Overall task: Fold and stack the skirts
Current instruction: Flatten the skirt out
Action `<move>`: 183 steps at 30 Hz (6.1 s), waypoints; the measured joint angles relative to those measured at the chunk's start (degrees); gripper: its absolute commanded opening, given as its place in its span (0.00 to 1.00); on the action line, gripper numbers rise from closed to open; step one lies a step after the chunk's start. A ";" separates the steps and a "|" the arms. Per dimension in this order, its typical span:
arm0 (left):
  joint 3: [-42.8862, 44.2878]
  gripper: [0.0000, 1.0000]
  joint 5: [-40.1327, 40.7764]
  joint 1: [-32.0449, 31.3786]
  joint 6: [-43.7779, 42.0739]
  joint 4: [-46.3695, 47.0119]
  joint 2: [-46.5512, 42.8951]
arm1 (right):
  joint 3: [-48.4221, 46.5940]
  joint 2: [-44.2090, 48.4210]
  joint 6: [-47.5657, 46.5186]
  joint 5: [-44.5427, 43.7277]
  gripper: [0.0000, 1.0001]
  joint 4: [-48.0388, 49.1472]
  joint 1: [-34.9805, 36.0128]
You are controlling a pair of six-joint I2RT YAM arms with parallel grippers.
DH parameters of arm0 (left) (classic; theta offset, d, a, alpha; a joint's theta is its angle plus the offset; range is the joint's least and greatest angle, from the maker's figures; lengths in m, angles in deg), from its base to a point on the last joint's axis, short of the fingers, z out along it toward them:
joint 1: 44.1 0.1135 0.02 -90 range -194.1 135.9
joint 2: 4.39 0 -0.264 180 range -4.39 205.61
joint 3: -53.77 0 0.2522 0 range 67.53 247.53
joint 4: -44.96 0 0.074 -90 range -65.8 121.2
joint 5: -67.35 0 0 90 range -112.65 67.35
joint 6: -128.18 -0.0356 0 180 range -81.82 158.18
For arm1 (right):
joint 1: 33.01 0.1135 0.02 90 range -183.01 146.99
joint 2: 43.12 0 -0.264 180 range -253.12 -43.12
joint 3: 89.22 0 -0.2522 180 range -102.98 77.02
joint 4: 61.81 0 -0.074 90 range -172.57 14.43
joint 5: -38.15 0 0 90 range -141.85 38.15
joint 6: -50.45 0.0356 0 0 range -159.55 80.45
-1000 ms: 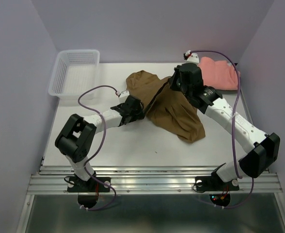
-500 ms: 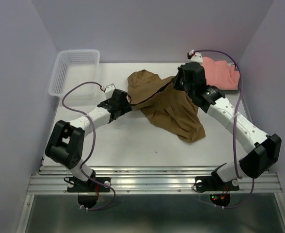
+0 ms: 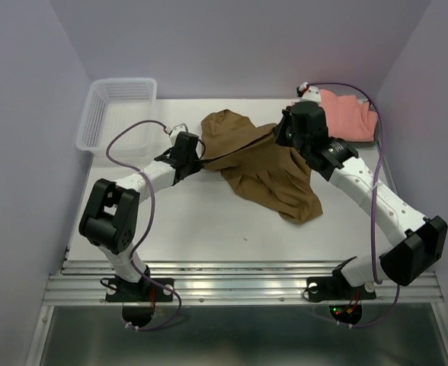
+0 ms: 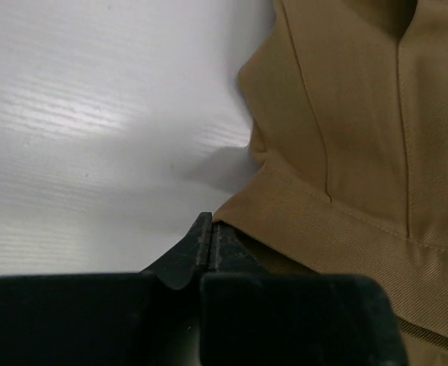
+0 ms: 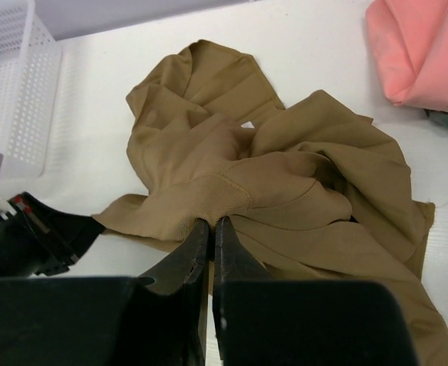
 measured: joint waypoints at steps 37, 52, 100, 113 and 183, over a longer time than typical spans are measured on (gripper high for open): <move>25.22 0.00 0.39 1.33 -12.15 -1.38 -30.16 | -11.67 16.92 -8.59 0.24 0.01 -0.46 0.31; 70.03 0.00 -5.97 6.69 -12.00 -13.40 15.43 | -36.89 -19.91 -14.25 8.74 0.01 -0.13 -18.29; -25.27 0.00 -10.80 -2.47 9.66 9.42 -38.29 | 35.54 29.79 11.47 25.75 0.01 -4.46 -21.07; 10.58 0.00 -11.41 -3.58 -4.17 6.86 -45.55 | 1.99 33.66 2.69 28.35 0.01 4.59 -20.90; 40.94 0.00 -20.48 8.44 -9.11 -2.56 -27.26 | -20.96 11.74 -8.24 27.34 0.01 8.04 -18.69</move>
